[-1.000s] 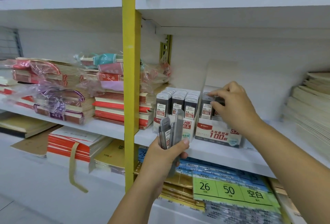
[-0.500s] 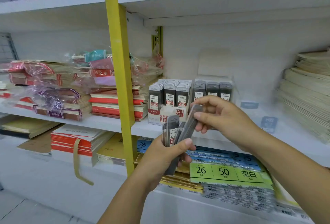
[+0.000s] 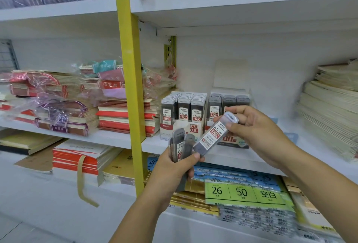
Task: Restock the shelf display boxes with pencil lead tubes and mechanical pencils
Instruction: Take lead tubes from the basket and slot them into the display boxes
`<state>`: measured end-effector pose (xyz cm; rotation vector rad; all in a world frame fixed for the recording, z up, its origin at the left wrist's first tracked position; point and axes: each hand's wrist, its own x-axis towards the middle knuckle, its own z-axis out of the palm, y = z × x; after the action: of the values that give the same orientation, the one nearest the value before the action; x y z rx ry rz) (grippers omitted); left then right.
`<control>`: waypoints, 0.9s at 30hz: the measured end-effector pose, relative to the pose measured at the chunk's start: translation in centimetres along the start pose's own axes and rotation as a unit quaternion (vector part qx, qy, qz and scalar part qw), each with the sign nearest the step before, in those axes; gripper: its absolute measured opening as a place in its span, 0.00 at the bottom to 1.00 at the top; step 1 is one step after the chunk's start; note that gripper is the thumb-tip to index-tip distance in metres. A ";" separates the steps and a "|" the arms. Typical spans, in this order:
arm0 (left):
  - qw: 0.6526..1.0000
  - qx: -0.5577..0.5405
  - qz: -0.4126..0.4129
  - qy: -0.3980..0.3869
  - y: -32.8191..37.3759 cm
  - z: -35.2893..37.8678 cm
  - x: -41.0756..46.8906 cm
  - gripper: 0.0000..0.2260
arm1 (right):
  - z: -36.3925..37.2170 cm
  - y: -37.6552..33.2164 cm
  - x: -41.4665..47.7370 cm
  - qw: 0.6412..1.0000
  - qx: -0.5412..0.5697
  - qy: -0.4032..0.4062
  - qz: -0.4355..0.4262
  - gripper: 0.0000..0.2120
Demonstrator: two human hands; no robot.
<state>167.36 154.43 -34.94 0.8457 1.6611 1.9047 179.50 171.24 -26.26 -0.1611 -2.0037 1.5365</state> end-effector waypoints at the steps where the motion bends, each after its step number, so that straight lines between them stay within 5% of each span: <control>1: 1.000 -0.007 0.002 0.001 0.1 0.1 -0.1 0.13 | 0.0 0.0 0.1 1.000 -0.001 -0.001 0.003 0.13; 4: 1.000 -0.028 0.005 0.007 0.3 0.3 0.0 0.14 | -0.1 -0.6 0.1 0.997 -0.076 0.014 -0.015 0.11; 8: 0.999 -0.036 0.013 0.013 0.3 0.0 0.4 0.13 | -1.2 -2.8 1.4 0.963 -0.162 0.142 -0.164 0.15; 11: 0.999 -0.025 0.020 0.008 0.0 -0.3 0.7 0.15 | -1.2 -3.7 3.3 0.931 -0.253 0.143 -0.221 0.18; 14: 0.999 -0.029 0.024 0.000 -0.1 -0.5 0.9 0.16 | -0.6 -3.0 5.4 0.905 -0.372 0.095 -0.184 0.14; 18: 0.999 -0.017 0.028 -0.008 0.2 -0.8 0.8 0.18 | -0.5 -1.8 7.4 0.907 -0.395 0.070 -0.128 0.10; 23: 0.998 -0.038 -0.012 -0.045 0.6 -1.1 0.9 0.11 | -0.1 -0.5 8.1 0.876 -0.462 0.080 -0.114 0.06; 27: 0.998 -0.020 -0.020 -0.058 0.6 -1.1 0.7 0.06 | 0.1 -0.1 7.6 0.865 -0.484 0.094 -0.094 0.11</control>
<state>166.11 154.09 -34.31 0.8831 1.5546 1.8218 173.28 174.44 -23.29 -0.4692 -2.3526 0.2635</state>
